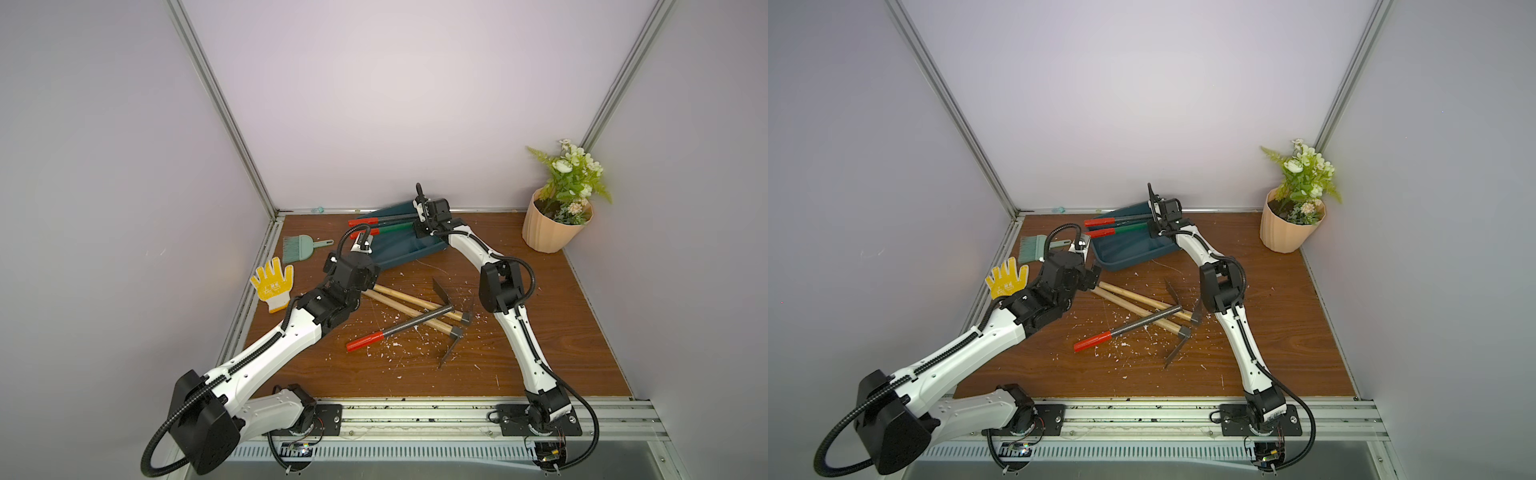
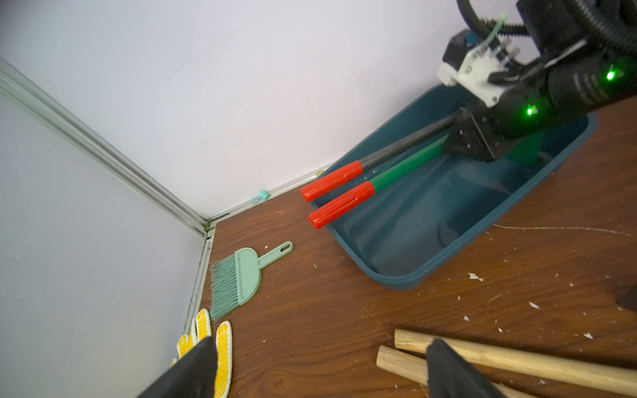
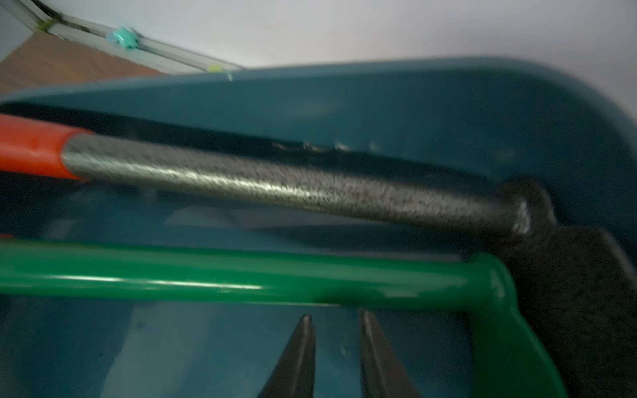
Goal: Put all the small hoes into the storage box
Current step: Place the hoe in the storage box, then pick up the hoe from the center of the board.
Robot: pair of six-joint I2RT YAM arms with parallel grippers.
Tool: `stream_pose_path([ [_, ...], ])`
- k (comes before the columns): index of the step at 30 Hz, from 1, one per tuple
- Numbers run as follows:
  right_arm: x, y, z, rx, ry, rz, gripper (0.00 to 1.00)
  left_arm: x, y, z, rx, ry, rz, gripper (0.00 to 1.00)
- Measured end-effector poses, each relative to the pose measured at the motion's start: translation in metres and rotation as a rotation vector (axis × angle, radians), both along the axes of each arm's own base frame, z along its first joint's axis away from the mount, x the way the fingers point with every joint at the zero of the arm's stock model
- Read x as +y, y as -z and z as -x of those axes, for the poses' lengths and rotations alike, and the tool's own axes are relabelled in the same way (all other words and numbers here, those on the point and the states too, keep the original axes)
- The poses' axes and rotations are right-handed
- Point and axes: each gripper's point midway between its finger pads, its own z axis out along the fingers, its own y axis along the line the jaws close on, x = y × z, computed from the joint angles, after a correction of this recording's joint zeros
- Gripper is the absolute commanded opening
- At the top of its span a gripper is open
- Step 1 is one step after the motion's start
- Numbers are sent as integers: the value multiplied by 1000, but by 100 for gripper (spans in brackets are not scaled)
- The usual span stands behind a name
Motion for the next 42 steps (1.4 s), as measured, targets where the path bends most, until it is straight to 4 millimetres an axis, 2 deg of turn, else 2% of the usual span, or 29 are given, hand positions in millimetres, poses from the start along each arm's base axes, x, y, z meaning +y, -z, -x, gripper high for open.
stream_pose_path([
  [8, 3, 11, -22, -17, 58, -91, 29, 3, -1, 3, 6, -6, 4, 95],
  [13, 8, 21, -28, -23, 59, -156, 29, 4, 2, 4, 16, -8, -2, 95],
  [19, 14, 19, -25, -21, 19, -191, 27, 5, 4, 5, 25, -10, -5, 95],
  [22, 11, 19, -12, 2, -1, -178, 27, 5, 4, 5, 25, -10, -2, 95],
  [25, 2, 2, 10, 13, -14, -156, 27, 4, 4, 5, 26, -6, 7, 95],
  [27, -4, -23, 20, -11, -17, -145, 27, 2, 4, 5, 28, 0, 16, 95],
  [31, -14, -94, 37, -125, -30, -151, 27, 0, 7, 5, 31, 8, 30, 95],
  [32, -18, -113, 44, -155, -29, -151, 27, 0, 10, 6, 35, 8, 33, 95],
  [35, -27, -153, 72, -210, -37, -129, 27, 1, 20, 8, 50, 7, 39, 96],
  [39, -34, -174, 123, -226, -60, -57, 27, -1, 30, 9, 60, 10, 65, 96],
  [42, -36, -167, 172, -178, -101, -10, 28, -10, 37, 5, 66, 30, 103, 96],
])
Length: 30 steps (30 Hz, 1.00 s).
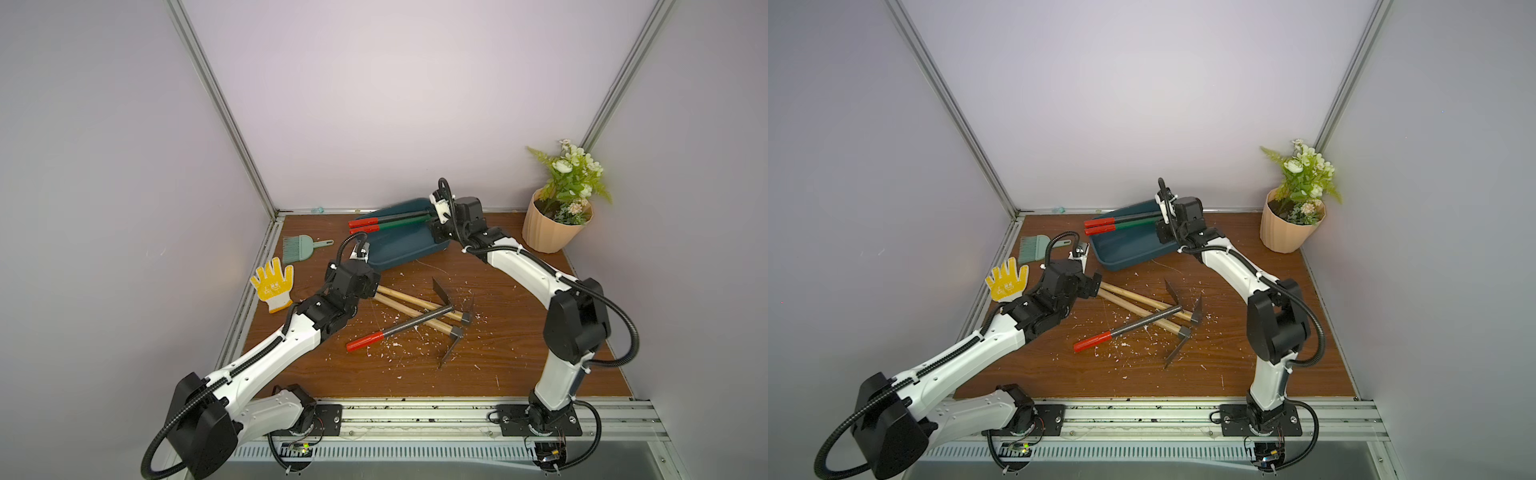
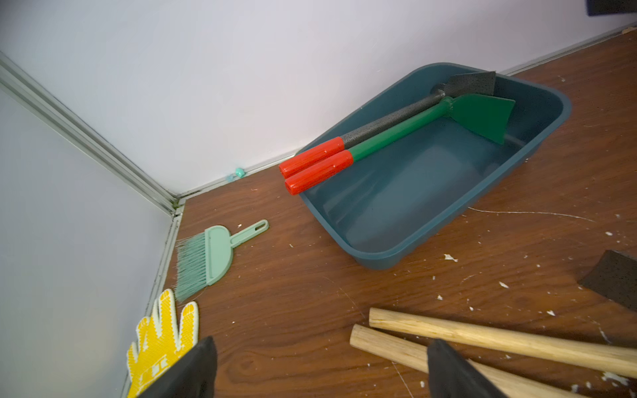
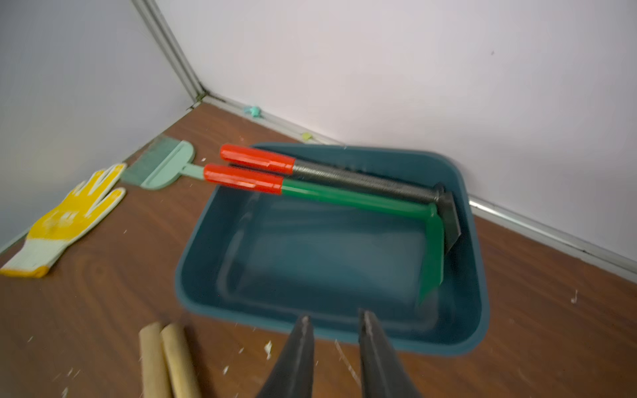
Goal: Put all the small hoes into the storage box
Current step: Pick up the hoe from the center of the board.
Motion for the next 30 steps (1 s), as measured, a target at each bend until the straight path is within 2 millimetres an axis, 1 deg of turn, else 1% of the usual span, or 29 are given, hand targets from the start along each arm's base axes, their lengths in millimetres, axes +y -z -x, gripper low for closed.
stream_pose_path([
  [2, -2, 10, 31, 36, -22, 36, 30, -7, 5, -4, 7, 16, 22, 96],
  [4, -8, 26, 62, 82, -38, 83, 31, -15, 11, -6, 17, 40, 41, 96],
  [7, -19, 53, 95, 146, -47, 140, 33, -25, 15, -9, 24, 75, 66, 96],
  [9, -27, 71, 111, 188, -44, 166, 35, -30, 16, -11, 25, 94, 83, 96],
  [11, -35, 87, 123, 226, -37, 186, 36, -34, 16, -11, 28, 111, 95, 96],
  [13, -40, 98, 130, 250, -29, 201, 36, -38, 15, -10, 26, 126, 109, 96],
  [16, -43, 107, 135, 269, -21, 214, 36, -41, 13, -11, 23, 140, 124, 96],
  [19, -42, 109, 136, 273, -22, 213, 36, -42, 13, -10, 25, 146, 128, 96],
  [22, -40, 109, 134, 265, -22, 204, 36, -42, 12, -9, 22, 147, 133, 96],
  [24, -38, 113, 132, 268, -22, 205, 36, -42, 10, -9, 19, 147, 135, 96],
  [26, -37, 121, 130, 280, -21, 214, 36, -42, 9, -9, 17, 146, 136, 96],
  [30, -36, 146, 126, 329, -17, 255, 35, -39, 10, -6, 16, 142, 137, 96],
])
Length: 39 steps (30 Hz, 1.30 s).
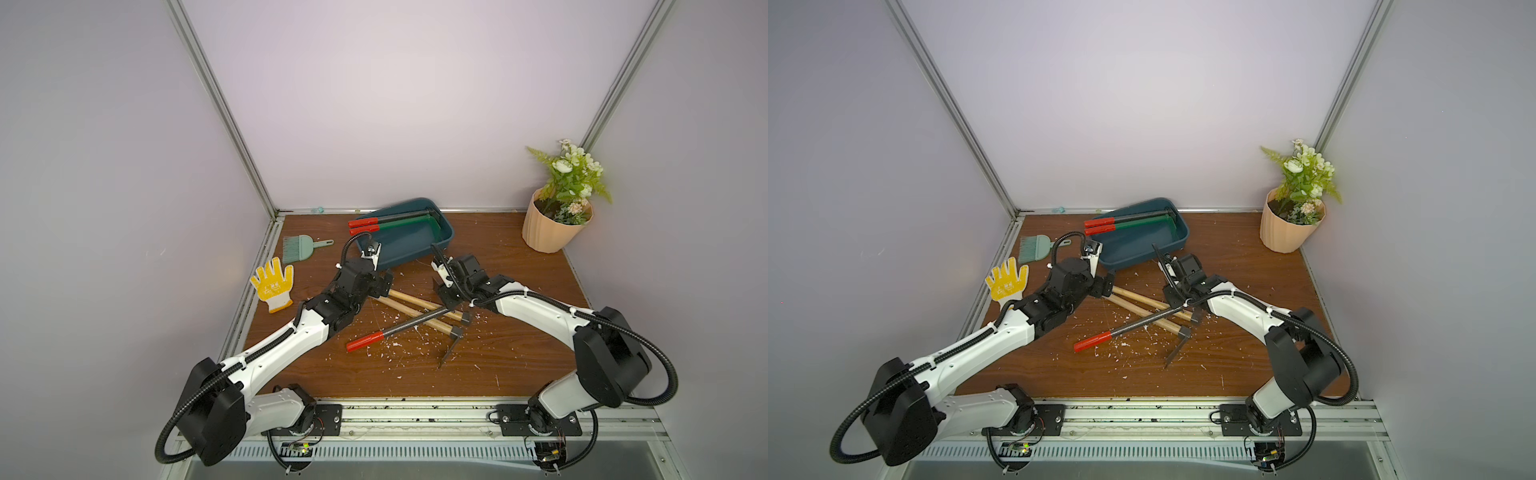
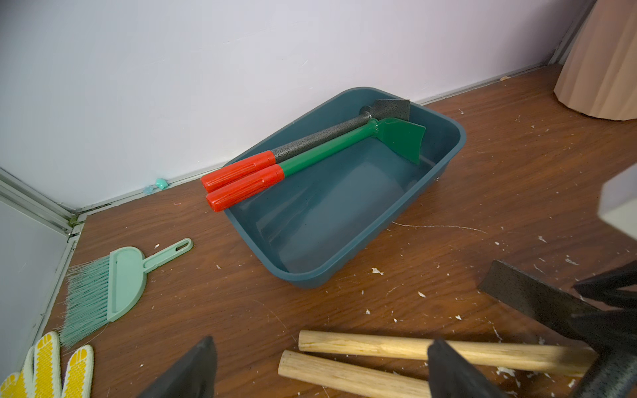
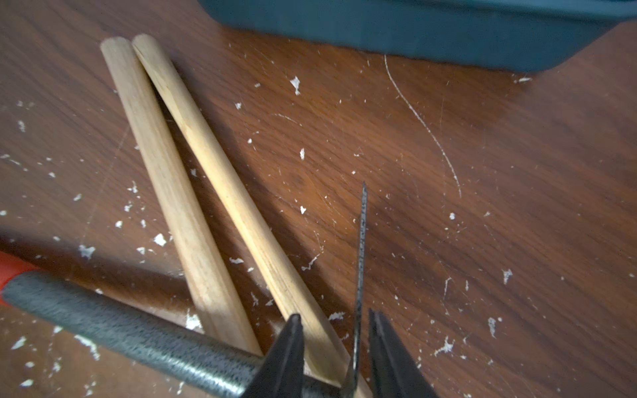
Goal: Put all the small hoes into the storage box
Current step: Pick up the hoe from the center of the board.
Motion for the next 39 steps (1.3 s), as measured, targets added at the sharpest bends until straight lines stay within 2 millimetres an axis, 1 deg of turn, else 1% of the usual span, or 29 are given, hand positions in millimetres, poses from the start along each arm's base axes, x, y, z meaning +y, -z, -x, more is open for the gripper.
stream_pose_path([
  [4, 2, 13, -9, 12, 12, 38, 35, 3, -1, 2, -3, -6, 0, 96],
  [9, 4, 9, -18, -11, 19, 39, 29, 3, -2, 2, -5, -8, 0, 96],
  [14, 10, 8, -27, -29, 23, 28, 13, 3, -1, 2, -4, -8, -1, 96],
  [19, 10, 11, -30, -40, 22, 41, 1, 3, -1, 2, -4, -8, -1, 96],
  [24, 8, 11, -31, -45, 25, 48, 0, 3, -1, 2, -3, -8, -1, 96],
  [27, 7, 5, -33, -48, 22, 69, 0, 1, 0, 3, 1, 6, 3, 96],
  [29, 8, -6, -39, -69, 17, 84, 0, -6, 2, 5, 14, 41, 13, 96],
  [32, 12, -36, -52, -142, 9, 78, 0, -25, 11, 10, 64, 149, 29, 94],
  [34, 13, -63, -57, -205, 1, 61, 0, -42, 15, 15, 104, 240, 41, 92],
  [36, 12, -96, -61, -278, -8, 40, 0, -59, 16, 21, 143, 344, 51, 88],
  [39, 9, -138, -63, -382, -22, 5, 0, -80, 17, 33, 194, 482, 64, 81],
])
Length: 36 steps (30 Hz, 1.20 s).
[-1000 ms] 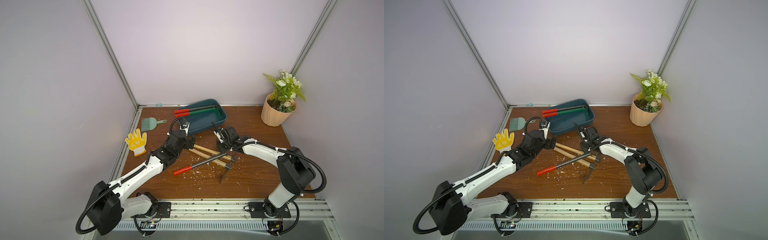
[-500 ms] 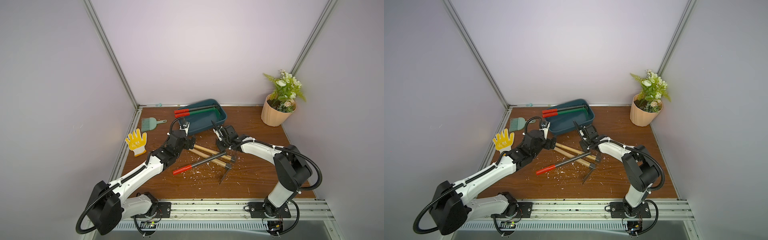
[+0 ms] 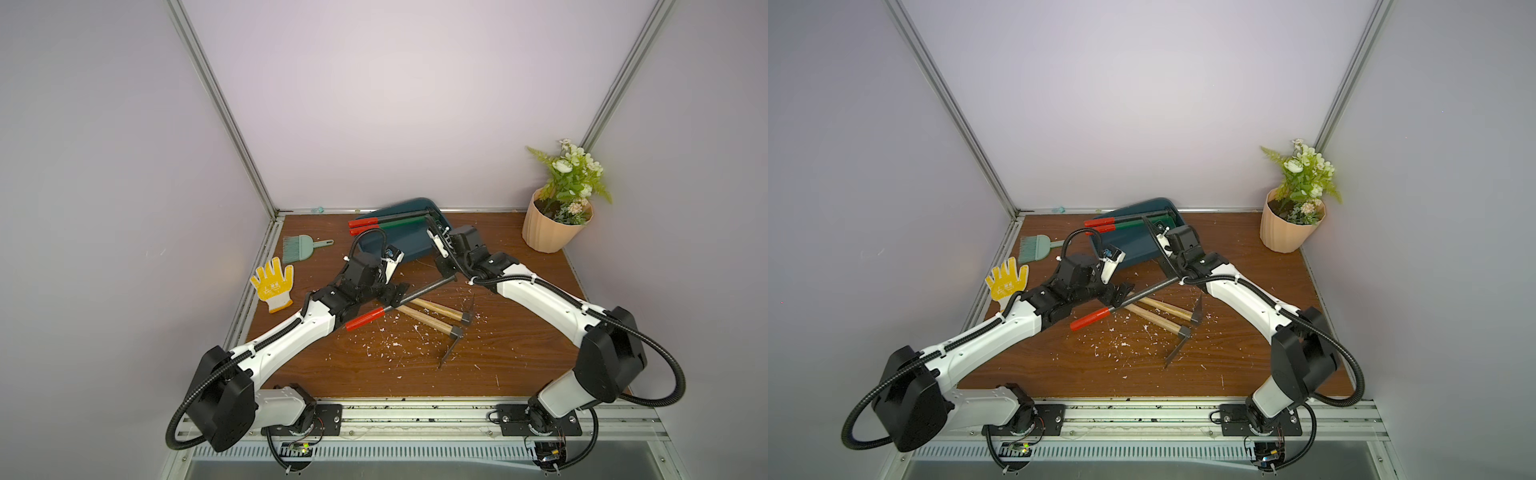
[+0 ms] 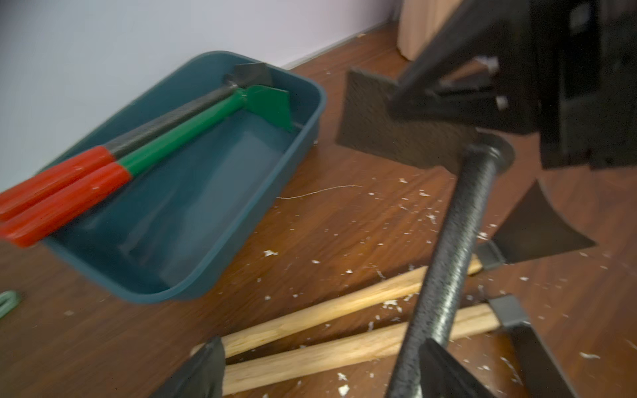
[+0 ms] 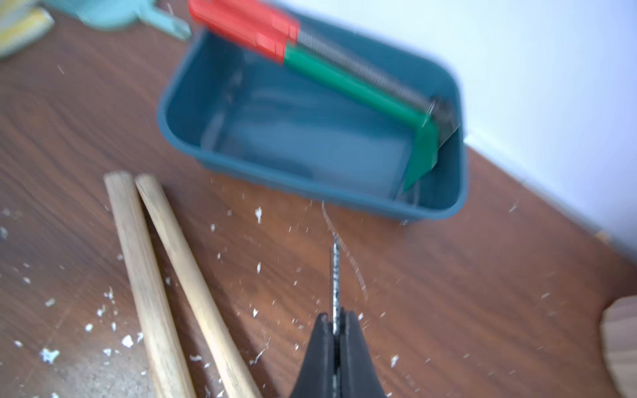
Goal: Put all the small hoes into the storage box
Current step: Pick up the hoe from the center of the board.
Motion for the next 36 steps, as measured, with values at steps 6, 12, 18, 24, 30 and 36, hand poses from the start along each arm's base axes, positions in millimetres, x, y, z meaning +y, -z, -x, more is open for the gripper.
stream_pose_path([
  [6, 0, -40, 0, -99, -54, -38, 0, -16, 8, 18, 72, 156, -17, 74],
  [12, 5, -37, 6, -102, -117, -16, 0, -25, -1, 27, 90, 253, -31, 65],
  [18, 4, -50, 15, -144, -160, -14, 0, -34, 1, 28, 117, 310, -36, 50],
  [24, 1, -67, 18, -199, -171, -10, 0, -47, 7, 30, 171, 381, -26, 49],
  [30, 1, -68, 18, -205, -178, -8, 0, -49, 9, 35, 191, 405, -20, 44],
  [36, 1, -70, 15, -226, -163, -25, 0, -48, 9, 32, 212, 383, -27, 1],
])
